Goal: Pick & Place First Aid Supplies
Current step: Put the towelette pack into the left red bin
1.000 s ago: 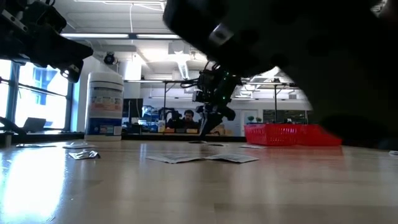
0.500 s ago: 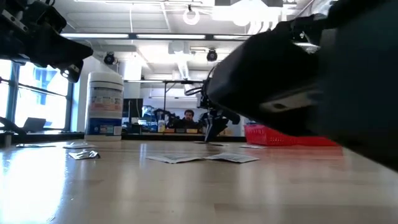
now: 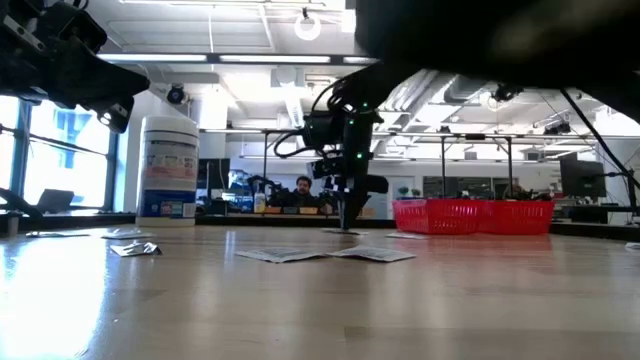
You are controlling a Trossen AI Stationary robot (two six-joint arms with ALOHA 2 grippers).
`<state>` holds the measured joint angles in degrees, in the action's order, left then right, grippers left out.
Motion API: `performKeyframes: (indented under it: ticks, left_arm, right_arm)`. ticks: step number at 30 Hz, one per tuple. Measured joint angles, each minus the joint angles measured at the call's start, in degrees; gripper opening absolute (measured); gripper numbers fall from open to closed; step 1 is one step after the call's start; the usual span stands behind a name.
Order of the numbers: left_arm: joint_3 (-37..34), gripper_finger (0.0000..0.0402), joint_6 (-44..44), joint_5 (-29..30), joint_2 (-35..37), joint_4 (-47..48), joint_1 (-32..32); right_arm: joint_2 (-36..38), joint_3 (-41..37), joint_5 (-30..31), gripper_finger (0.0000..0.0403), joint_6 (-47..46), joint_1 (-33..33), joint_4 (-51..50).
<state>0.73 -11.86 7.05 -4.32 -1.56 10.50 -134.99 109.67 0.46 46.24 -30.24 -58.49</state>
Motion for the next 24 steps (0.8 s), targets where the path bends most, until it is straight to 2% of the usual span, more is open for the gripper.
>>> performKeyframes:
  ticks: [7, 11, 16, 24]
  left_arm:
    - [0.0, 0.0001, 0.0, 0.0, 0.0, 0.0, 0.0]
    - [0.0, 0.0001, 0.0, 0.0, 0.0, 0.0, 0.0]
    - [0.0, 0.0001, 0.0, 0.0, 0.0, 0.0, 0.0]
    - [0.0, 0.0001, 0.0, 0.0, 0.0, 0.0, 0.0]
  right_arm:
    - [4.3, 0.0, 1.2, 0.0003, -3.5, 0.9, -1.3]
    - [4.2, -0.1, 1.3, 0.0015, -5.8, 1.6, -0.4]
    - [3.5, 0.0, -0.8, 0.0042, -10.1, 2.9, 0.2]
    - [3.2, 0.0, 2.2, 0.0092, -10.3, 4.5, -2.5]
